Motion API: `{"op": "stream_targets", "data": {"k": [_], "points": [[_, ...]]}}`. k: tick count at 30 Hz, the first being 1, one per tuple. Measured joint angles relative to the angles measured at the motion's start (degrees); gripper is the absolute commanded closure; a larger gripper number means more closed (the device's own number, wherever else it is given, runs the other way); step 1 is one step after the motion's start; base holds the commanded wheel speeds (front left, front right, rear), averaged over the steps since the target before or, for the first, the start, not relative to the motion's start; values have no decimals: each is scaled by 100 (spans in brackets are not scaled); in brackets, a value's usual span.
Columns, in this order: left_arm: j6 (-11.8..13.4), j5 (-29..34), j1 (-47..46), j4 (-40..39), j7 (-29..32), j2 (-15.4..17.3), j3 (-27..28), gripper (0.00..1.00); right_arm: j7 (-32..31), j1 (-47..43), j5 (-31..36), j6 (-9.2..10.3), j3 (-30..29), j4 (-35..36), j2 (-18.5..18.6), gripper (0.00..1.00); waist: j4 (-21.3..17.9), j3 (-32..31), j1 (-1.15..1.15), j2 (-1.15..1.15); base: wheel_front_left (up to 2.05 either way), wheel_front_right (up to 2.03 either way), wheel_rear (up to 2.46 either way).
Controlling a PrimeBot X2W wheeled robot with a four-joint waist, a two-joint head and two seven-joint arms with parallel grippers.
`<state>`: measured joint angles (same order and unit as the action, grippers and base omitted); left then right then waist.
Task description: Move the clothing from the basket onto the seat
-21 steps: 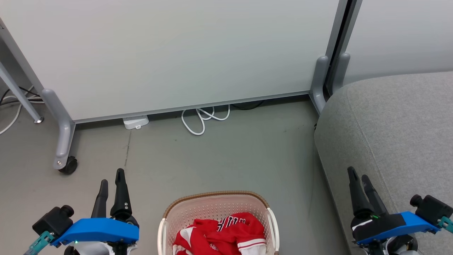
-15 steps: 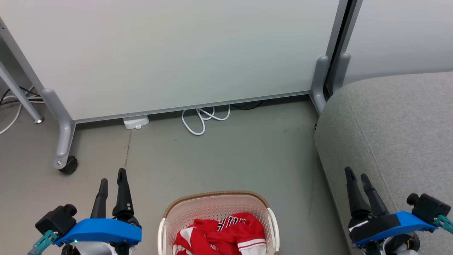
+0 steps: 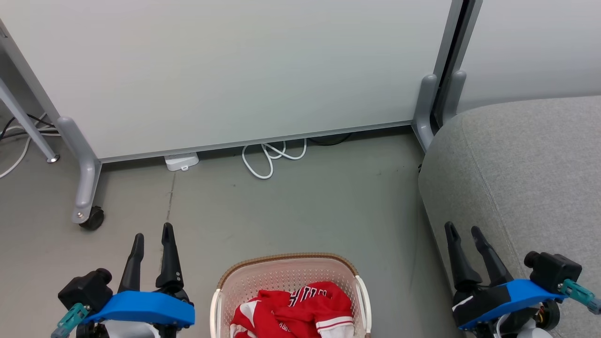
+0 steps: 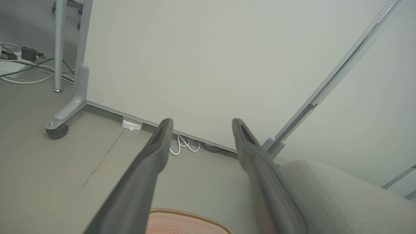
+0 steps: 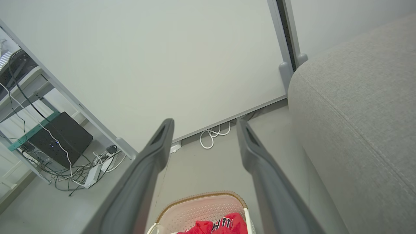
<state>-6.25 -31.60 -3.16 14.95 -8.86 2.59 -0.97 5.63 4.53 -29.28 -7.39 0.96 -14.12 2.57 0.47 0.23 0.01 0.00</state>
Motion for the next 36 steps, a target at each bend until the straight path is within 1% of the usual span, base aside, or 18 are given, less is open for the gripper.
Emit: {"op": "stream_targets", "data": {"k": [24,36], "points": [[-60,1121,8,188,-299,11,-141,0,76,3,1273,-1,41,62,5,0,32,-2,0,0,0,0,0],[-62,1451,8,326,-437,18,-169,0,185,4,1744,-2,63,69,8,0,44,-16,-1,0,0,0,0]]}}
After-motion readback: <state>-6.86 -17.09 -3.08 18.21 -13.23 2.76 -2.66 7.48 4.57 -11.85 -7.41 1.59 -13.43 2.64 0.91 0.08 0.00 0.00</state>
